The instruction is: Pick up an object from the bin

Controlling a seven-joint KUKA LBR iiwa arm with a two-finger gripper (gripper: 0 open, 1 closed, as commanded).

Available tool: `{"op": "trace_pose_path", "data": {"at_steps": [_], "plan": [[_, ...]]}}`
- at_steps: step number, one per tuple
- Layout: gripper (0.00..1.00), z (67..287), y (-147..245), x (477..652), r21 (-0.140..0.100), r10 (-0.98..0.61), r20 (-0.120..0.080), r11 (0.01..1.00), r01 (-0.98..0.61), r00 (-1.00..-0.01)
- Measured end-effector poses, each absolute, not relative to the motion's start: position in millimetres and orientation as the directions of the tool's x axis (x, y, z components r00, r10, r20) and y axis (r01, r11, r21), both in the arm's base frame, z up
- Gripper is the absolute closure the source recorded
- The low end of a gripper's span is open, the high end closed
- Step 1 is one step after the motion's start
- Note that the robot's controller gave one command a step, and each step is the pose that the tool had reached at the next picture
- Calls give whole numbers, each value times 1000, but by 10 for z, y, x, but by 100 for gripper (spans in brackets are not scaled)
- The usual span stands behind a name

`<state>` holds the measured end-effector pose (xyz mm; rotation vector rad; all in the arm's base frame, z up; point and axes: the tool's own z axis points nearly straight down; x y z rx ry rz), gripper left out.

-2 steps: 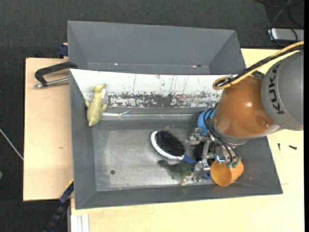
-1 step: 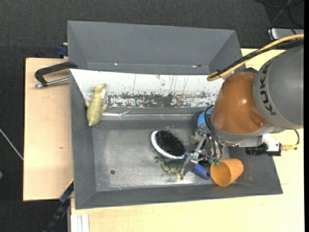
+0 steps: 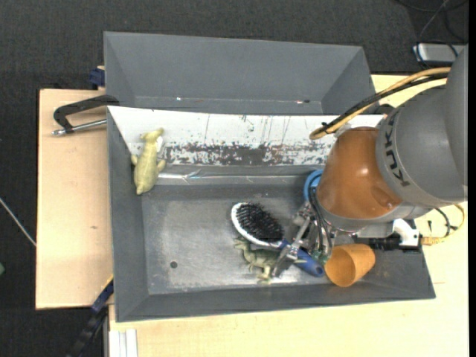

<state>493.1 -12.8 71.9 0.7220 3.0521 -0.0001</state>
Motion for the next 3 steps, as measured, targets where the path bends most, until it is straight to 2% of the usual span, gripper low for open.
{"op": "trace_pose_path", "data": {"at_steps": [1, 2, 3], "plan": [[0, 727, -269, 4960, 2, 210, -9, 978, 210, -978], [100, 741, -272, 4976, 3, 211, -13, 977, 211, -977], [100, 1488, -270, 5000, 2, 211, -10, 978, 211, -978]]}}
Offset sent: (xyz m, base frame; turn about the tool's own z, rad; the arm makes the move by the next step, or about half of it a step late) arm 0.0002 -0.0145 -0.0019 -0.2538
